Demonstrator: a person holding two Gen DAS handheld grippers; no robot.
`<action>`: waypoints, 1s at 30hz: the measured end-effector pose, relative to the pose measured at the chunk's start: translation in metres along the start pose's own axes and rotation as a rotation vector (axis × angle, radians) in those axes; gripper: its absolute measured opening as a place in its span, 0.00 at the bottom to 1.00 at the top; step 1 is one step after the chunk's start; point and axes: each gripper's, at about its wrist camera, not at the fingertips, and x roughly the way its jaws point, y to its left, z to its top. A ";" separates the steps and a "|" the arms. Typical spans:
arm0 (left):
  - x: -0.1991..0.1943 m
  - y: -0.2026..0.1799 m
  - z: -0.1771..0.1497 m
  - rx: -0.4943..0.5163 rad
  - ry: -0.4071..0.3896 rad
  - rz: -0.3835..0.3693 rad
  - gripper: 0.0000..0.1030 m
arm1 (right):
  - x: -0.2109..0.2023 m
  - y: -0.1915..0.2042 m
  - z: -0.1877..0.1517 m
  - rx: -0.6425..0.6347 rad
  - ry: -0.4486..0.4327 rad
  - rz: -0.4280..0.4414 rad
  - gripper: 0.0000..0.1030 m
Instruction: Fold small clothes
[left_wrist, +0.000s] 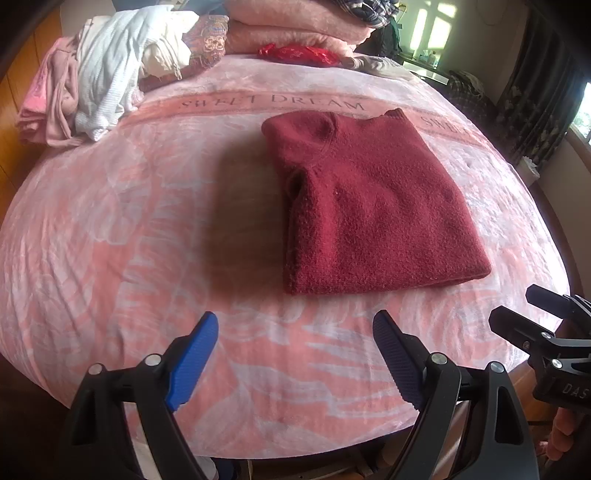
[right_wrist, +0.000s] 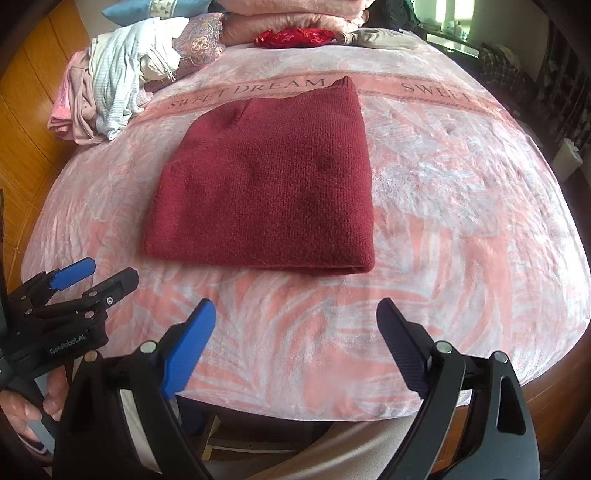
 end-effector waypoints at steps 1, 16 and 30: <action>0.000 0.000 0.000 0.001 0.001 0.003 0.84 | 0.000 0.000 0.000 0.000 0.000 0.000 0.86; 0.002 -0.002 -0.001 0.013 0.002 0.031 0.84 | 0.001 -0.002 -0.003 0.018 0.001 -0.003 0.87; 0.003 -0.002 -0.002 0.016 0.008 0.036 0.84 | 0.002 -0.002 -0.003 0.021 0.003 0.002 0.87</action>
